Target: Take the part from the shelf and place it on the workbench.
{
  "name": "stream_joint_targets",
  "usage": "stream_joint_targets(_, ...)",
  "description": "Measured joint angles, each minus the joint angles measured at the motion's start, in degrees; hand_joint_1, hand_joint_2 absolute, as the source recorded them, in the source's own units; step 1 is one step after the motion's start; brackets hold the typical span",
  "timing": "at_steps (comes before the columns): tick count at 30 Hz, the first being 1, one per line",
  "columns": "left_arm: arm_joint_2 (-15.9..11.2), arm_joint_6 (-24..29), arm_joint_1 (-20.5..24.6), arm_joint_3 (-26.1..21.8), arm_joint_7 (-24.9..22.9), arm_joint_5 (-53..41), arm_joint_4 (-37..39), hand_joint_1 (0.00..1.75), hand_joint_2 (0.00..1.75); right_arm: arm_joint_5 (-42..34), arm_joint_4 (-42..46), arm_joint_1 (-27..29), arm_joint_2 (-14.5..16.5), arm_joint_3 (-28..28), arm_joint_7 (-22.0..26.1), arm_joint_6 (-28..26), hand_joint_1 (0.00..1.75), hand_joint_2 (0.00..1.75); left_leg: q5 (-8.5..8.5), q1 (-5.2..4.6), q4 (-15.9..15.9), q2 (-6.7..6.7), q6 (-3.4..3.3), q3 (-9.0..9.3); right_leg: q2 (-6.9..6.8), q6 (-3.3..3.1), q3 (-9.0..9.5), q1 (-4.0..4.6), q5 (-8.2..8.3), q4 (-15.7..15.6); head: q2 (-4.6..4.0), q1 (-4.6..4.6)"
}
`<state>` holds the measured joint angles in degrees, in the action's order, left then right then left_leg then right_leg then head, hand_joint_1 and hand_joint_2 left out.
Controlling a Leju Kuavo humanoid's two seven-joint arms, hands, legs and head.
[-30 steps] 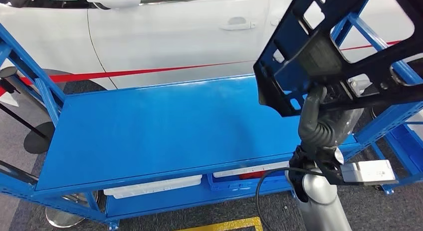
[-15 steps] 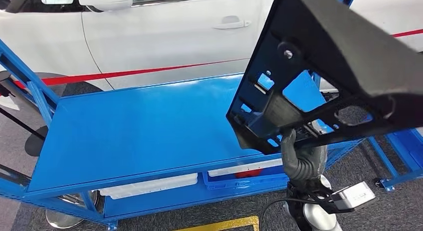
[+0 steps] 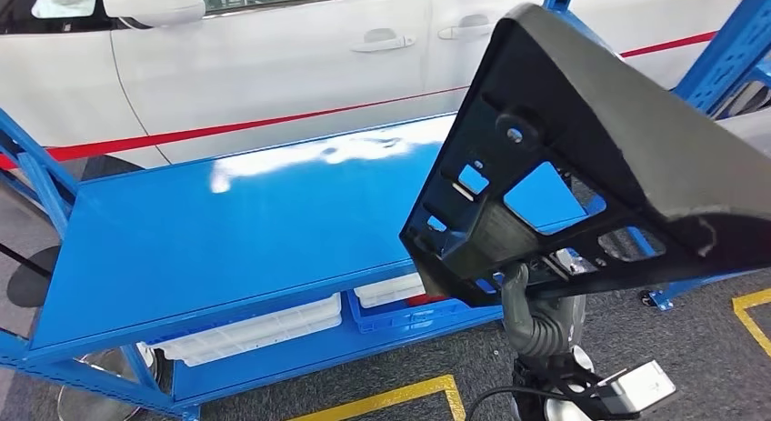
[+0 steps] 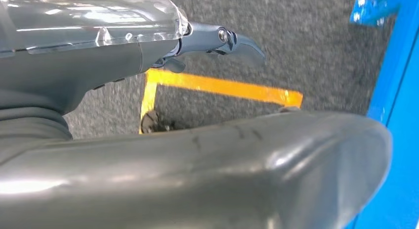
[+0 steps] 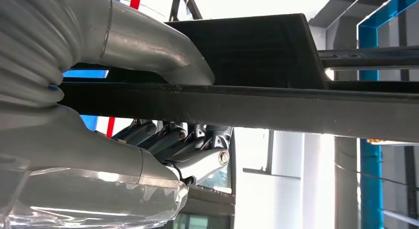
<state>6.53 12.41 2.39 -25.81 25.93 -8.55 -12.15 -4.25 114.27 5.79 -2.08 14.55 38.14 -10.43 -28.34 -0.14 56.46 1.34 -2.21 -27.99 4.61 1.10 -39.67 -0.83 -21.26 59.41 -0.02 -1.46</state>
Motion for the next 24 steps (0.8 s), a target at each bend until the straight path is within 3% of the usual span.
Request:
stream_joint_targets(2,-0.04,0.24,-0.13,-0.43,-0.33,0.24,0.00,0.00,0.00,0.59,0.25,1.40,0.29,0.03,0.80,-0.32,1.75,1.75,1.39,0.14,-0.50,-1.63,-0.39,-1.05,-2.87,0.28,-1.76,-0.03,-5.11,4.92,0.00,0.09)
stream_joint_targets(4,-0.08,0.29,-0.43,-0.80,-0.53,0.40,0.00,0.00,0.00,0.89,0.35,2.96,0.56,0.04,1.29,-0.69,1.75,1.75,2.37,0.13,-0.46,-3.37,-0.33,-2.47,-4.15,0.98,-3.62,-0.40,-10.13,12.58,0.00,0.14)
stream_joint_targets(5,-0.08,0.29,-0.55,-0.95,-0.58,0.50,0.00,0.00,0.00,0.91,0.39,3.89,0.68,-0.02,1.44,-0.79,1.75,1.75,2.79,0.14,-0.38,-4.28,-0.22,-3.19,-4.37,1.35,-3.74,-0.59,-10.92,15.18,0.00,0.15)
stream_joint_targets(6,-0.07,0.29,-0.62,-1.07,-0.57,0.57,0.00,0.00,0.00,0.80,0.42,4.76,0.81,-0.18,1.50,-0.71,1.75,1.75,3.17,0.16,-0.25,-5.15,-0.07,-3.88,-4.55,1.65,-2.88,-0.74,-10.52,15.88,0.00,0.15)
stream_joint_targets(7,-0.05,0.29,-0.65,-1.17,-0.54,0.63,0.00,0.00,0.00,0.67,0.45,5.49,0.94,-0.45,1.51,-0.45,1.75,1.75,3.48,0.19,-0.05,-6.00,0.14,-4.55,-4.88,1.87,-0.93,-0.84,-9.37,14.47,0.00,0.15)
stream_joint_targets(8,-0.04,0.32,-0.65,-1.26,-0.45,0.66,0.00,0.00,0.00,0.55,0.50,6.12,1.13,-0.93,1.51,0.03,1.75,1.75,3.72,0.20,0.26,-6.78,0.38,-5.12,-5.79,2.00,2.15,-0.92,-8.20,11.04,0.00,0.14)
stream_joint_targets(10,-0.08,0.55,-0.72,-1.60,-0.14,0.73,0.00,0.00,0.00,0.63,0.65,7.17,1.67,-2.42,1.51,1.14,1.75,1.75,3.92,0.03,1.15,-8.09,0.98,-5.96,-8.58,1.75,8.51,-0.69,-7.81,2.90,0.01,0.11)
stream_joint_targets(11,-0.13,0.77,-0.74,-1.86,0.10,0.87,-0.01,0.00,0.00,0.81,0.78,7.82,2.03,-3.41,1.53,1.64,1.75,1.75,4.01,-0.07,1.61,-8.67,1.30,-6.14,-9.54,1.34,10.33,-0.55,-8.22,0.22,0.01,0.10)
stream_joint_targets(12,-0.17,1.04,-0.76,-2.18,0.40,1.10,-0.01,0.00,0.00,1.05,0.89,8.57,2.40,-4.49,1.55,2.08,1.75,1.75,4.13,-0.11,1.88,-9.26,1.65,-6.21,-9.74,0.82,10.91,-0.32,-8.59,-0.94,0.01,0.08)
stream_joint_targets(13,-0.21,1.35,-0.76,-2.53,0.74,1.44,-0.01,0.00,0.00,1.25,0.95,9.44,2.76,-5.62,1.56,2.50,1.75,1.75,4.35,-0.03,1.97,-9.95,2.04,-6.18,-9.11,0.13,10.58,-0.17,-8.46,-1.03,0.01,0.04)
stream_joint_targets(14,-0.28,1.63,-0.75,-2.93,1.08,1.87,-0.02,0.00,0.00,1.41,1.00,10.33,3.13,-6.79,1.56,2.91,1.75,1.75,4.33,0.17,2.17,-9.81,2.54,-6.26,-8.49,-0.45,10.23,-0.18,-8.17,-1.17,0.00,0.07)
stream_joint_targets(15,-0.35,1.91,-0.79,-3.38,1.38,2.31,-0.02,0.00,0.00,1.52,0.98,11.02,3.48,-7.90,1.54,3.32,1.75,1.75,3.58,0.38,2.78,-8.67,3.03,-6.57,-7.81,-1.06,9.78,-0.15,-7.74,-1.23,0.00,0.06)
stream_joint_targets(16,-0.41,2.10,-0.93,-3.85,1.62,2.76,-0.02,0.00,0.00,1.61,0.91,11.48,3.88,-8.77,1.52,3.68,1.75,1.75,1.95,0.54,4.39,-6.84,3.43,-7.20,-7.07,-1.65,9.23,-0.20,-7.22,-1.33,0.00,0.06)
stream_joint_targets(18,-0.51,2.42,-1.34,-4.87,1.95,3.68,-0.01,0.00,0.00,2.19,0.62,11.85,4.76,-9.90,1.51,4.22,1.75,1.75,-3.13,0.66,10.81,-2.94,3.72,-9.37,-5.39,-2.38,7.93,-0.15,-6.13,-1.33,0.00,0.05)
stream_joint_targets(19,-0.56,2.66,-1.53,-5.45,2.07,4.20,-0.01,0.00,0.00,2.73,0.37,11.99,5.19,-10.20,1.51,4.39,1.75,1.75,-5.28,0.66,14.59,-2.15,3.63,-10.47,-4.43,-2.54,7.29,0.00,-5.60,-1.28,0.00,0.04)
stream_joint_targets(20,-0.64,2.96,-1.62,-6.05,2.16,4.66,-0.01,0.00,0.00,3.45,0.06,12.17,5.59,-10.44,1.51,4.50,1.75,1.75,-6.37,0.64,17.24,-1.84,3.47,-11.05,-3.46,-2.63,6.68,0.18,-5.12,-1.22,0.00,0.04)
stream_joint_targets(21,-0.77,3.25,-1.64,-6.63,2.23,5.04,-0.02,0.00,0.00,4.21,-0.29,12.35,5.96,-10.60,1.51,4.51,1.75,1.75,-6.29,0.59,17.93,-1.70,3.20,-10.67,-2.49,-2.66,6.15,0.36,-4.68,-1.15,0.00,0.04)
stream_joint_targets(22,-0.89,3.46,-1.61,-7.17,2.25,5.28,-0.02,0.00,0.00,4.89,-0.63,12.49,6.30,-10.67,1.51,4.41,1.75,1.75,-5.14,0.47,16.18,-1.50,2.79,-9.14,-1.54,-2.67,5.74,0.54,-4.29,-1.10,0.00,0.04)
stream_joint_targets(23,-1.03,3.60,-1.56,-7.62,2.26,5.40,-0.02,0.00,0.00,5.42,-0.92,12.57,6.64,-10.73,1.51,4.28,1.75,1.75,-3.41,0.30,12.44,-0.93,2.24,-6.66,-0.65,-2.66,5.44,0.68,-3.95,-1.06,0.00,0.04)
stream_joint_targets(24,-1.30,3.69,-1.50,-8.03,2.26,5.48,-0.04,0.00,0.00,5.79,-1.15,12.61,6.97,-10.79,1.51,4.14,1.75,1.75,-2.09,0.12,7.88,0.58,1.45,-3.92,0.09,-2.61,5.18,0.69,-3.64,-1.02,0.00,0.05)
